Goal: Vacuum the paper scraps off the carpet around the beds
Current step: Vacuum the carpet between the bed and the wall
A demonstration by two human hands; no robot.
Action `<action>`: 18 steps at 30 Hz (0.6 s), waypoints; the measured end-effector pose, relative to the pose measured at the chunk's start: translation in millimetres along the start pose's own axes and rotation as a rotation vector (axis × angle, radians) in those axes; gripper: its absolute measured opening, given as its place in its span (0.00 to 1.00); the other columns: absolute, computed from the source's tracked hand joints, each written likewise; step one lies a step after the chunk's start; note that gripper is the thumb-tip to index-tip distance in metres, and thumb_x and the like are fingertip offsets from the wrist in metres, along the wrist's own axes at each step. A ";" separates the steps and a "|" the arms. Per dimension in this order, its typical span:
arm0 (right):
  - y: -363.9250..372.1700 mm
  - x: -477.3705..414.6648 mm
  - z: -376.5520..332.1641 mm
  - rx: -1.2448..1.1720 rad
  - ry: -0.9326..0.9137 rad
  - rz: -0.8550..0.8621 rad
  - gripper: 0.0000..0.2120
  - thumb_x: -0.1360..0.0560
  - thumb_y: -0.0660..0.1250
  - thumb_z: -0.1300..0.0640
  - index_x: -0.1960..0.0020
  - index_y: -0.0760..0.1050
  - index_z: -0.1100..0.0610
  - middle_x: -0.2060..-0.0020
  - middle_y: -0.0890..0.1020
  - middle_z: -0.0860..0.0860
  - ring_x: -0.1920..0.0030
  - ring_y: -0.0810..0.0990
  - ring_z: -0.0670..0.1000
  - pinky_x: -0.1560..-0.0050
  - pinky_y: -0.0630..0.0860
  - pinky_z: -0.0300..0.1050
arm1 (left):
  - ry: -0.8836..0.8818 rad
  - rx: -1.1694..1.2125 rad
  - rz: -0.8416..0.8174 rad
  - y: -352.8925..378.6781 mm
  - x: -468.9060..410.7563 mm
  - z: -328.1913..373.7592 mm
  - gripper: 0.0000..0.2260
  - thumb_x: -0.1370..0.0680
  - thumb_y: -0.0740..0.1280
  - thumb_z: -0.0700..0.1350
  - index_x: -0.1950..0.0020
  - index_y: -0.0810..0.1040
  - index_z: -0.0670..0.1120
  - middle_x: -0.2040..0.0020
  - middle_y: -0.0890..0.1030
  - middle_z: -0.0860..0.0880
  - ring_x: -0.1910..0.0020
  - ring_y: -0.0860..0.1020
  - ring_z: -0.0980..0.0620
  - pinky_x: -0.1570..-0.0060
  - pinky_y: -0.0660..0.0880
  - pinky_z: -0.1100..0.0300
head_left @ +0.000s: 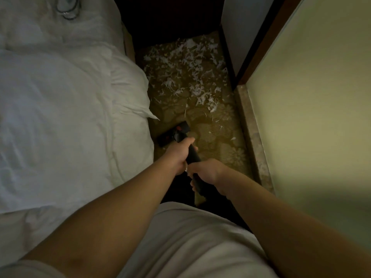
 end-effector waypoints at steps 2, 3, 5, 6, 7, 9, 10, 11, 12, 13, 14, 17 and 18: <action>-17.3 11.1 23.6 0.020 -0.004 0.034 0.08 0.25 0.70 0.60 0.51 0.81 0.65 0.71 0.83 0.56 0.74 0.81 0.53 0.69 0.76 0.42 | -0.022 0.001 -0.021 20.9 10.8 -18.9 0.17 0.21 0.70 0.51 0.37 0.77 0.41 0.52 0.81 0.45 0.53 0.80 0.45 0.56 0.78 0.51; -25.7 16.1 34.7 0.026 -0.003 0.048 0.09 0.25 0.69 0.60 0.51 0.81 0.66 0.72 0.82 0.56 0.75 0.80 0.52 0.71 0.76 0.41 | -0.036 0.003 -0.032 32.2 15.4 -28.2 0.18 0.21 0.70 0.51 0.36 0.77 0.41 0.52 0.81 0.45 0.54 0.81 0.45 0.59 0.78 0.51; -40.0 25.3 55.9 0.009 0.009 0.064 0.10 0.25 0.69 0.60 0.49 0.81 0.67 0.70 0.82 0.58 0.75 0.80 0.54 0.71 0.76 0.42 | -0.060 -0.009 -0.048 53.4 24.9 -45.2 0.19 0.21 0.70 0.52 0.35 0.77 0.42 0.53 0.81 0.46 0.54 0.81 0.46 0.63 0.77 0.53; -46.4 28.5 67.0 -0.005 0.013 0.075 0.10 0.25 0.70 0.60 0.50 0.81 0.67 0.69 0.83 0.59 0.74 0.81 0.55 0.70 0.77 0.43 | -0.071 -0.023 -0.054 63.6 29.7 -53.8 0.19 0.21 0.70 0.53 0.35 0.77 0.42 0.52 0.81 0.46 0.54 0.81 0.46 0.63 0.77 0.53; -52.2 32.5 77.8 -0.008 0.013 0.091 0.10 0.26 0.70 0.60 0.51 0.82 0.66 0.67 0.83 0.59 0.72 0.82 0.56 0.68 0.79 0.46 | -0.086 -0.034 -0.064 72.6 33.6 -63.0 0.20 0.21 0.70 0.53 0.34 0.76 0.43 0.52 0.81 0.47 0.53 0.81 0.46 0.61 0.78 0.52; -61.9 40.2 98.8 0.013 0.014 0.121 0.11 0.30 0.72 0.57 0.53 0.83 0.64 0.61 0.86 0.61 0.63 0.84 0.60 0.58 0.83 0.53 | -0.110 -0.049 -0.077 87.7 41.1 -80.5 0.20 0.21 0.70 0.53 0.33 0.75 0.43 0.51 0.82 0.47 0.51 0.80 0.46 0.56 0.78 0.50; -66.1 44.5 108.4 0.023 0.013 0.134 0.10 0.30 0.73 0.57 0.53 0.83 0.63 0.58 0.86 0.61 0.60 0.84 0.61 0.55 0.83 0.54 | -0.115 -0.055 -0.079 93.7 44.6 -88.4 0.20 0.20 0.70 0.52 0.33 0.75 0.43 0.51 0.82 0.46 0.52 0.80 0.46 0.54 0.78 0.50; -70.1 48.0 117.2 0.025 0.010 0.138 0.10 0.29 0.73 0.57 0.53 0.83 0.63 0.58 0.86 0.61 0.59 0.85 0.61 0.54 0.82 0.54 | -0.118 -0.056 -0.084 98.5 47.6 -96.1 0.19 0.20 0.70 0.51 0.33 0.75 0.44 0.51 0.81 0.46 0.52 0.80 0.47 0.53 0.78 0.49; -73.8 49.9 124.8 0.022 0.010 0.138 0.09 0.27 0.73 0.57 0.53 0.83 0.63 0.59 0.86 0.61 0.60 0.85 0.60 0.55 0.82 0.53 | -0.118 -0.054 -0.091 102.0 50.7 -101.9 0.18 0.20 0.69 0.50 0.33 0.75 0.44 0.51 0.81 0.46 0.52 0.80 0.47 0.52 0.78 0.49; -76.4 51.5 130.6 0.021 0.011 0.135 0.09 0.26 0.73 0.57 0.52 0.82 0.64 0.60 0.86 0.60 0.61 0.85 0.60 0.57 0.82 0.52 | -0.115 -0.049 -0.097 105.0 53.5 -106.5 0.18 0.20 0.69 0.50 0.32 0.75 0.44 0.51 0.82 0.46 0.52 0.80 0.47 0.51 0.78 0.49; -78.1 53.0 134.5 0.020 0.014 0.127 0.10 0.26 0.73 0.57 0.51 0.82 0.64 0.61 0.86 0.61 0.62 0.85 0.59 0.58 0.82 0.52 | -0.108 -0.044 -0.099 106.6 55.1 -109.6 0.18 0.20 0.69 0.50 0.32 0.75 0.45 0.52 0.82 0.46 0.52 0.80 0.47 0.49 0.78 0.48; -78.0 54.6 140.1 0.022 0.018 0.126 0.14 0.28 0.73 0.55 0.48 0.82 0.64 0.55 0.87 0.62 0.55 0.87 0.62 0.50 0.85 0.56 | -0.093 -0.044 -0.094 108.9 60.3 -113.6 0.18 0.19 0.69 0.50 0.32 0.75 0.44 0.53 0.81 0.46 0.54 0.79 0.47 0.51 0.78 0.49; -78.0 54.5 140.7 0.023 0.021 0.126 0.15 0.29 0.73 0.55 0.47 0.82 0.64 0.53 0.87 0.62 0.53 0.88 0.62 0.49 0.85 0.56 | -0.097 -0.045 -0.094 108.8 60.8 -113.8 0.18 0.19 0.69 0.50 0.32 0.74 0.44 0.52 0.81 0.46 0.54 0.79 0.47 0.53 0.78 0.50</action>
Point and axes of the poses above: each hand's wrist, its own x-axis away from the middle knuckle, its own y-axis out of the palm, z = x × y, the point moved 2 cm from there along -x, towards the middle knuckle
